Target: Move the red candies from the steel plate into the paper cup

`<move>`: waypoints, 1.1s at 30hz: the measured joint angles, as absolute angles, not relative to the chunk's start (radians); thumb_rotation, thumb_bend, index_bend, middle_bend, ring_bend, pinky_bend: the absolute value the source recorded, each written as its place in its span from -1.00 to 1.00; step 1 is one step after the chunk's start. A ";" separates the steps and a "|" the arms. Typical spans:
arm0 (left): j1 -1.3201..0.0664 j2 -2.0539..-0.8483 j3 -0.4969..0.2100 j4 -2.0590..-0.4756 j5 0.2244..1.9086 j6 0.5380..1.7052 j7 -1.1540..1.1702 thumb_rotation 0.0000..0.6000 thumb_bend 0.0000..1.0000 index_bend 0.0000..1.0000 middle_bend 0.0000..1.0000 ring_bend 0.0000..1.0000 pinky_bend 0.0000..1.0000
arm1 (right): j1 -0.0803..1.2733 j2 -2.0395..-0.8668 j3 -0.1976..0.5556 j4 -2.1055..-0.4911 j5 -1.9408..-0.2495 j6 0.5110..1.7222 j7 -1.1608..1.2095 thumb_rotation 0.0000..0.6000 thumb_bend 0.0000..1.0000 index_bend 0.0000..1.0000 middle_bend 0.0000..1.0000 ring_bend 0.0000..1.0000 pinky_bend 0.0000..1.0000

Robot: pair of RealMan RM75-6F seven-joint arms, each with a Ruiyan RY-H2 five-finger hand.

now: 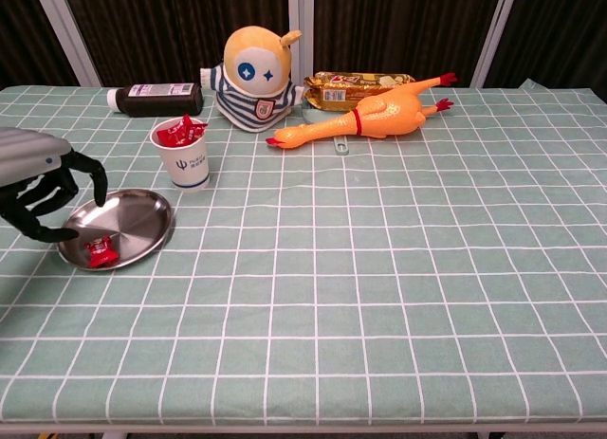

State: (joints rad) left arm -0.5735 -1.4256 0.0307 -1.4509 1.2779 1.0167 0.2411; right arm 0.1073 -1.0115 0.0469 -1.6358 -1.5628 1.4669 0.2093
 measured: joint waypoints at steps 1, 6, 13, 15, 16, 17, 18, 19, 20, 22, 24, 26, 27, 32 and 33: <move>-0.571 -1.429 0.032 -1.448 1.280 1.018 0.244 1.00 -0.51 -0.03 0.75 0.58 0.95 | 0.108 -1.012 0.047 -1.636 -1.564 1.467 0.209 1.00 -0.84 -0.92 -0.59 -0.98 -0.54; -0.562 -1.451 0.030 -1.426 1.284 1.021 0.258 1.00 -0.60 -0.03 0.75 0.58 0.95 | 0.111 -1.012 0.048 -1.637 -1.564 1.464 0.208 1.00 -0.84 -0.92 -0.59 -0.98 -0.54; -0.564 -1.483 0.020 -1.387 1.279 0.999 0.278 1.00 -0.61 -0.03 0.75 0.58 0.95 | 0.110 -1.009 0.048 -1.642 -1.563 1.465 0.203 1.00 -0.84 -0.92 -0.59 -0.98 -0.54; -0.566 -1.492 0.019 -1.377 1.276 0.988 0.284 1.00 -0.61 -0.03 0.75 0.58 0.95 | 0.111 -1.010 0.048 -1.642 -1.562 1.465 0.203 1.00 -0.84 -0.92 -0.59 -0.98 -0.54; -0.567 -1.495 0.018 -1.373 1.274 0.983 0.285 1.00 -0.61 -0.03 0.75 0.58 0.95 | 0.111 -1.010 0.048 -1.643 -1.562 1.464 0.202 1.00 -0.84 -0.92 -0.59 -0.98 -0.54; -0.569 -1.500 0.016 -1.368 1.272 0.975 0.285 1.00 -0.61 -0.03 0.75 0.58 0.95 | 0.110 -1.010 0.048 -1.643 -1.562 1.464 0.201 1.00 -0.84 -0.92 -0.59 -0.98 -0.53; -0.570 -1.504 0.014 -1.364 1.270 0.970 0.285 1.00 -0.60 -0.03 0.75 0.58 0.95 | 0.110 -1.010 0.048 -1.643 -1.562 1.464 0.201 1.00 -0.84 -0.92 -0.59 -0.98 -0.53; -0.572 -1.508 0.011 -1.359 1.270 0.967 0.285 1.00 -0.60 -0.03 0.75 0.58 0.95 | 0.111 -1.010 0.049 -1.643 -1.561 1.463 0.200 1.00 -0.84 -0.92 -0.59 -0.98 -0.54; -0.575 -1.513 0.006 -1.354 1.270 0.964 0.283 1.00 -0.60 -0.03 0.75 0.58 0.95 | 0.112 -1.009 0.049 -1.644 -1.561 1.462 0.200 1.00 -0.84 -0.92 -0.59 -0.98 -0.53; -0.581 -1.521 0.000 -1.347 1.270 0.957 0.282 1.00 -0.61 -0.03 0.75 0.58 0.95 | 0.113 -1.009 0.049 -1.645 -1.559 1.460 0.199 1.00 -0.84 -0.92 -0.59 -0.98 -0.53; -0.587 -1.528 -0.005 -1.340 1.265 0.944 0.284 1.00 -0.61 -0.03 0.76 0.58 0.95 | 0.113 -1.009 0.050 -1.645 -1.558 1.460 0.199 1.00 -0.84 -0.92 -0.59 -0.98 -0.53; -0.595 -1.537 -0.011 -1.331 1.258 0.928 0.286 1.00 -0.61 -0.03 0.76 0.58 0.95 | 0.112 -1.008 0.050 -1.645 -1.556 1.460 0.199 1.00 -0.84 -0.92 -0.59 -0.98 -0.53; -0.599 -1.541 -0.014 -1.328 1.255 0.921 0.288 1.00 -0.61 -0.03 0.76 0.58 0.95 | 0.111 -1.008 0.050 -1.645 -1.555 1.460 0.199 1.00 -0.84 -0.92 -0.59 -0.98 -0.53; -0.611 -1.555 -0.030 -1.326 1.247 0.911 0.295 1.00 -0.61 -0.03 0.76 0.58 0.95 | 0.111 -1.008 0.050 -1.643 -1.554 1.459 0.200 1.00 -0.84 -0.92 -0.59 -0.98 -0.54; -0.612 -1.555 -0.030 -1.327 1.245 0.911 0.299 1.00 -0.61 -0.02 0.76 0.58 0.95 | 0.111 -1.008 0.050 -1.642 -1.554 1.459 0.201 1.00 -0.84 -0.92 -0.59 -0.98 -0.54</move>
State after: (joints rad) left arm -0.6117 -1.5553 -0.0305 -1.3272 1.2449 0.9105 0.2988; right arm 0.1114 -1.0081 0.0496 -1.6422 -1.5541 1.4587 0.2008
